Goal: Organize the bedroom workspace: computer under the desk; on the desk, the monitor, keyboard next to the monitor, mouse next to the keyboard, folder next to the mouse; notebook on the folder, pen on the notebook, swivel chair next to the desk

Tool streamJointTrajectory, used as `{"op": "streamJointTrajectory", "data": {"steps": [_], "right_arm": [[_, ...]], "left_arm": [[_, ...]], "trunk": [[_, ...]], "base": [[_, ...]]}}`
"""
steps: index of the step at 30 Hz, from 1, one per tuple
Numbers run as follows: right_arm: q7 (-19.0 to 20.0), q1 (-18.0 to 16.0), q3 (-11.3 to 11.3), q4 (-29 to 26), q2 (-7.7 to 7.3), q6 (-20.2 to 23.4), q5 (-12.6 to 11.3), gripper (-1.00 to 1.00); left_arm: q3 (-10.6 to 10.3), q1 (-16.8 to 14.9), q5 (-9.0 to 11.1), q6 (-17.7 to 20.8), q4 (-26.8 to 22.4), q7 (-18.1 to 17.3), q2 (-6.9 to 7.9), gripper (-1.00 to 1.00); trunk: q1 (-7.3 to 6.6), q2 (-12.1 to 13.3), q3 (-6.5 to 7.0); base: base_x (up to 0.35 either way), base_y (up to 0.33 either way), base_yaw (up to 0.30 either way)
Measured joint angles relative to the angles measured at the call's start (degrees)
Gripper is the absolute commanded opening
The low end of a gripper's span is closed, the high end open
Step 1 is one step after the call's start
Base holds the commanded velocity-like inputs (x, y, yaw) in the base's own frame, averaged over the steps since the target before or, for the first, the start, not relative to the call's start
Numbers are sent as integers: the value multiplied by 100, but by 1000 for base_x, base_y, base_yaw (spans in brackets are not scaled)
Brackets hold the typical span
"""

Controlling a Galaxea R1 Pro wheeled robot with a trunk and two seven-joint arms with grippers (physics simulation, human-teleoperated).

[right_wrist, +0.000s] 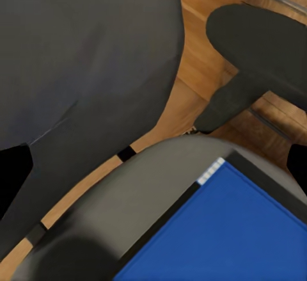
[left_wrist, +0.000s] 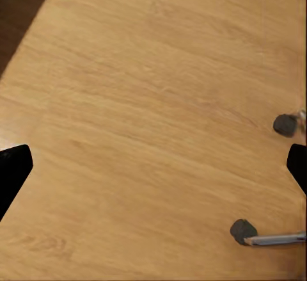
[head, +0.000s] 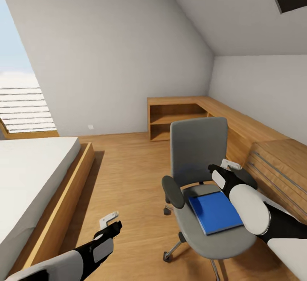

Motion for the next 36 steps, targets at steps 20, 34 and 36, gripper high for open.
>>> {"op": "streamJointTrajectory", "data": {"steps": [20,34,36], "right_arm": [[-1,1,-1,-8,-7,22,2,100],[1,1,-1,-8,-8,13,4,100],[4,1,-1,-8,-10,15,7,100]], "left_arm": [[557,-520,-557,1075,-5542,4396,1815,100],[102,-519,-574,1061,-5782,4439,1831,100],[97,-519,-573,1061,-5784,4437,1828,100]], "trunk": [[439,-802,-359],[747,-1364,-611],[791,-1444,-647]], "base": [[0,0,0],[0,0,0],[0,0,0]]}}
